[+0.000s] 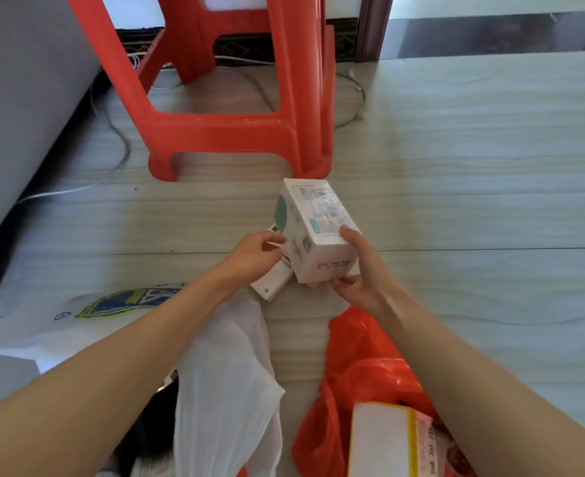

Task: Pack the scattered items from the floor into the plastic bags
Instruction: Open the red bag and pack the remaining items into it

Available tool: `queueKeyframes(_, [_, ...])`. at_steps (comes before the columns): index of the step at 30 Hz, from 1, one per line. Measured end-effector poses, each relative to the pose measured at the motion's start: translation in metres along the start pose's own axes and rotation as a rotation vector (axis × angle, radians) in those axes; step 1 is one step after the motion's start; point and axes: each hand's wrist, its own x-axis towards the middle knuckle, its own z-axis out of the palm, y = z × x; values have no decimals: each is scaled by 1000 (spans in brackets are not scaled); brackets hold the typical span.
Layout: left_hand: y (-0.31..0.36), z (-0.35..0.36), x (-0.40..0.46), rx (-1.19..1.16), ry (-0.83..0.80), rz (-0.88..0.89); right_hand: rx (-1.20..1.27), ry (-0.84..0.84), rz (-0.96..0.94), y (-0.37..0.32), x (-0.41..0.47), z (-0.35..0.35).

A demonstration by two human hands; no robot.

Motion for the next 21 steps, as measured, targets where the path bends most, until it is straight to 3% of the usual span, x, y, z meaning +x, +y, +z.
queueKeyframes(2, [-14, 0, 15, 258, 92, -61, 10, 32, -8, 2, -1, -5])
queueKeyframes(5, [-28, 13, 21, 599, -21, -181, -15, 80, -48, 5, -4, -19])
queueKeyframes(8, [-28, 24, 23, 807, -46, -164, 40, 109, -73, -2, -10, -34])
queueKeyframes(14, [-5, 36, 12, 686, 56, -158, 148, 54, -116, -26, -40, -46])
queueKeyframes(21, [31, 35, -37, 532, 172, -8, -37, 79, -226, -17, -102, -91])
